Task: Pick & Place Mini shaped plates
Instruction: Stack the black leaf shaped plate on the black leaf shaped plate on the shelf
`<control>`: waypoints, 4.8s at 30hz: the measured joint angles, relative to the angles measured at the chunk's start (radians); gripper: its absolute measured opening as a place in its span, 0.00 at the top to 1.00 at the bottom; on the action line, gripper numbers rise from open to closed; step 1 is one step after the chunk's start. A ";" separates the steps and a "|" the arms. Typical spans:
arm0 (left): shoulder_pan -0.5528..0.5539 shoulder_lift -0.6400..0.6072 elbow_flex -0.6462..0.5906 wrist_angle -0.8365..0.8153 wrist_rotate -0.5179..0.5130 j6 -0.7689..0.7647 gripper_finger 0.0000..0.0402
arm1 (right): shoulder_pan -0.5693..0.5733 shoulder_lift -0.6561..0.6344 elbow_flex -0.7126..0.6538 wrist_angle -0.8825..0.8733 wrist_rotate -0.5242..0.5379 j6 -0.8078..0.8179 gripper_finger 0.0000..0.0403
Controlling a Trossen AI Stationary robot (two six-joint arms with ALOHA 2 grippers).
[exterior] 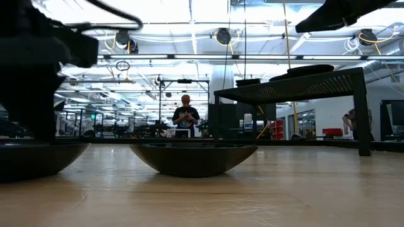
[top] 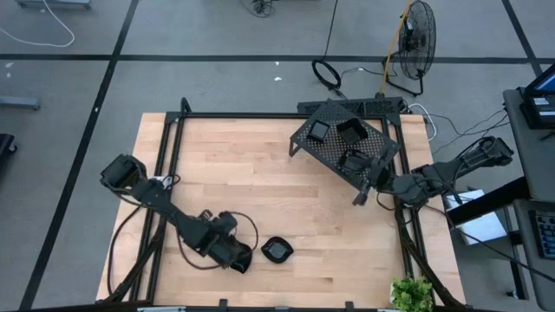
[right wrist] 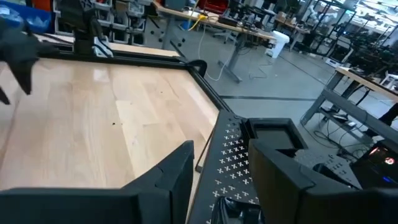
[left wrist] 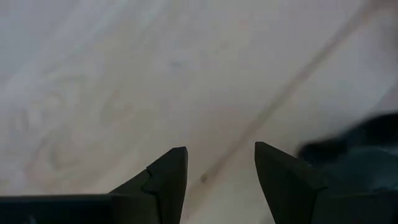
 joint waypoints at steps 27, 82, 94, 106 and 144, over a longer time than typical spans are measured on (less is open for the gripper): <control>-0.049 -0.013 0.000 0.155 0.057 -0.006 0.53 | 0.000 0.050 0.000 0.008 0.000 -0.003 0.65; 0.206 0.035 0.412 0.113 -0.574 1.110 1.00 | -0.077 0.749 -0.079 1.085 -0.465 -0.265 0.65; 0.172 0.035 0.408 0.277 -1.197 0.938 1.00 | -0.134 0.836 -0.079 1.294 -0.463 -0.240 0.65; 0.158 0.035 0.296 -0.012 -1.172 0.378 0.99 | -0.160 0.837 -0.079 1.256 -0.466 -0.191 0.65; 0.203 0.035 0.282 0.574 -0.836 0.957 0.99 | -0.241 0.837 -0.080 1.294 -0.524 -0.236 0.98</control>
